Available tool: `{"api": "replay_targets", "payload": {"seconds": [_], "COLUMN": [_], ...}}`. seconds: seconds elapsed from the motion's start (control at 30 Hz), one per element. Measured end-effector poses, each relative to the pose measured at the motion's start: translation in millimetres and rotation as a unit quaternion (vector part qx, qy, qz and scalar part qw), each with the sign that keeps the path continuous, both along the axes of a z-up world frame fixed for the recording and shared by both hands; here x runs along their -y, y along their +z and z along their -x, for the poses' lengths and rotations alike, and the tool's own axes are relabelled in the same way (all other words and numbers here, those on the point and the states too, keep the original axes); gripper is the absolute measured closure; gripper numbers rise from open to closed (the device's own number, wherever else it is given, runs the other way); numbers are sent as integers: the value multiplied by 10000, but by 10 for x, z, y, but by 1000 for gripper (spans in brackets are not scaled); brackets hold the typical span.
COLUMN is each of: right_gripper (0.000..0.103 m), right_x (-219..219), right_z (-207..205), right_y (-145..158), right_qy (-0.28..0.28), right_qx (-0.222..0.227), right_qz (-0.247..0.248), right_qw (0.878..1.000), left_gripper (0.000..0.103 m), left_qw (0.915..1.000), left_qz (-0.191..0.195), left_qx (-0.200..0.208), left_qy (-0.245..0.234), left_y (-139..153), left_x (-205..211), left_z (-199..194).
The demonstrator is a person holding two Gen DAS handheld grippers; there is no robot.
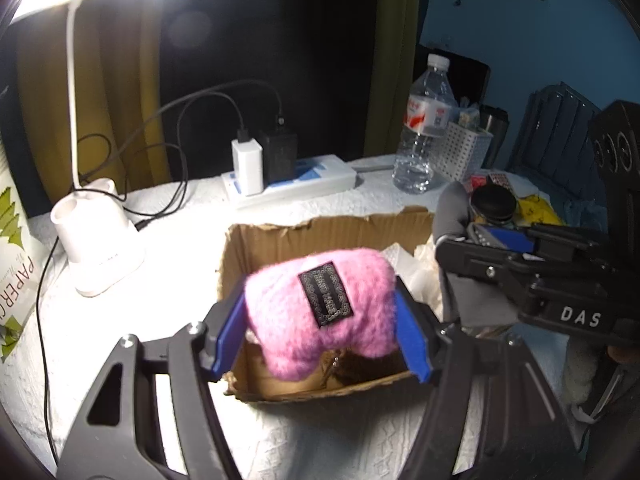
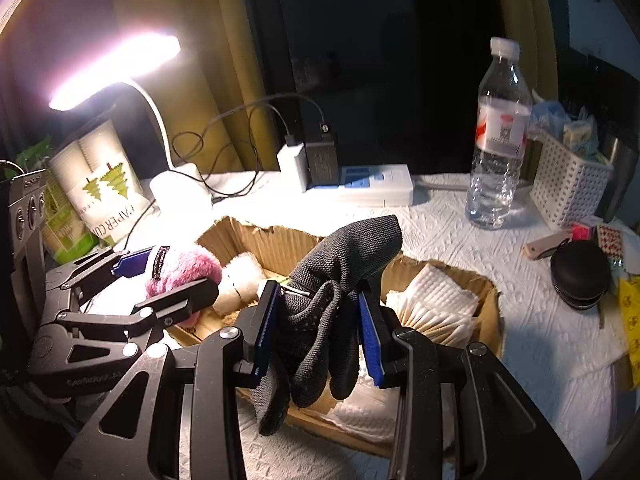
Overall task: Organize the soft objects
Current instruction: 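Carry the pink plush into the box with the left gripper while the right gripper carries the glove there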
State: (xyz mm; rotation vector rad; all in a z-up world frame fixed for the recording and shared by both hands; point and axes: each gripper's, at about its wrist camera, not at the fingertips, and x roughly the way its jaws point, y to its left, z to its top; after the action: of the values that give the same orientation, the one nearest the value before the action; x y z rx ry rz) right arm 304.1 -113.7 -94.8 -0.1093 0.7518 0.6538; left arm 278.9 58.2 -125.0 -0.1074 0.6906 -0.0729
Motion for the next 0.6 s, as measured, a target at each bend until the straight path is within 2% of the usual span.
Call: {"api": "replay_targets", "payload": {"seconds": [0.33, 0.6], "right_gripper": [64, 64], "right_x": [-71, -65], "right_z": [-109, -169], "right_y": [-278, -474], "right_qy": [-40, -147], "right_qx": [-326, -630], "right_qz": [32, 174], "right_qw": [9995, 9978], "left_gripper": [35, 33], "left_qw": [9991, 9985], "left_qz": [2, -155], "left_qx": [-412, -482], "left_qy": [-134, -224], "left_y": [-217, -278], "left_x": [47, 122], "left_z": [-115, -135]}}
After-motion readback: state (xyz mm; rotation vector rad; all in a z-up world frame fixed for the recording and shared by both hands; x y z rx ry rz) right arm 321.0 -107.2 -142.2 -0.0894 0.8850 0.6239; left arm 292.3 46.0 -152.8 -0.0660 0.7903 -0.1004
